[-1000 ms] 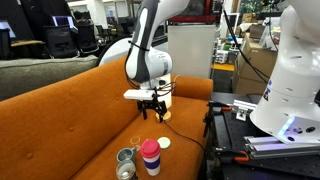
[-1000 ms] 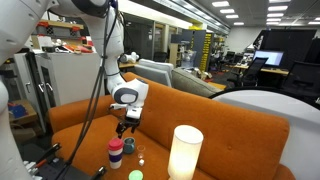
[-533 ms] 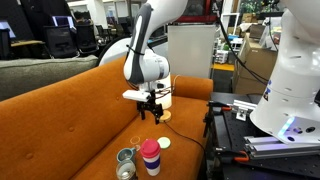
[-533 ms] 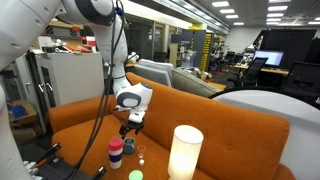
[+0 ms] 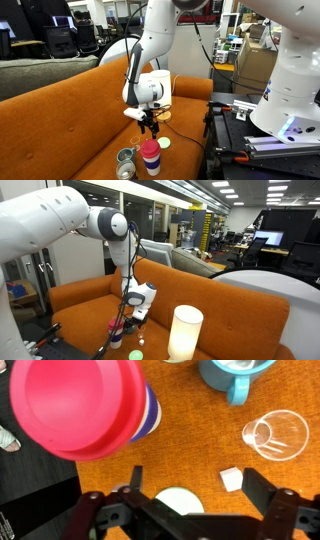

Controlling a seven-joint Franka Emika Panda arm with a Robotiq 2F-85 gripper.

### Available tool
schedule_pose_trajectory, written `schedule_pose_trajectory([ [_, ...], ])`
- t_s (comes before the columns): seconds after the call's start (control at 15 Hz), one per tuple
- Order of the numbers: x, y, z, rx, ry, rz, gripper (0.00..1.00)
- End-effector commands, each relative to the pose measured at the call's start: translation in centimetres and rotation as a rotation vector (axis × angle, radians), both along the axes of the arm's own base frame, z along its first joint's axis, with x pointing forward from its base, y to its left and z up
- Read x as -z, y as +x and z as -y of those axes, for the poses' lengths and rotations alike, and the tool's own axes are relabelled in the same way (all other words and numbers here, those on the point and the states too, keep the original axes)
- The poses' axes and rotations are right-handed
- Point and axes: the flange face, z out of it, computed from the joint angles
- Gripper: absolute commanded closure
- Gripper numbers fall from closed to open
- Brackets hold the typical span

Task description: Put the white block in the black container

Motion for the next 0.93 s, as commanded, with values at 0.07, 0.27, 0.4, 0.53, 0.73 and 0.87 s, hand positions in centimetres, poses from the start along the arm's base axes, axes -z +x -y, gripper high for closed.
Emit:
schedule_pose_trajectory([
  [0.07, 3.2, 1.8, 0.8, 0.036, -0.043, -0.022, 0.00],
  [0.27, 3.6, 1.4, 1.3, 0.043, -0.059, -0.016, 0.00],
  [0.4, 3.5, 1.8, 1.6, 0.053, -0.068, -0.017, 0.00],
  [0.53, 3.5, 1.8, 1.5, 0.053, -0.068, -0.018, 0.00],
  [0.73, 4.2, 1.9, 1.2, 0.039, -0.053, -0.041, 0.00],
  [0.87, 4.8, 1.9, 1.1, 0.031, -0.066, -0.047, 0.00],
])
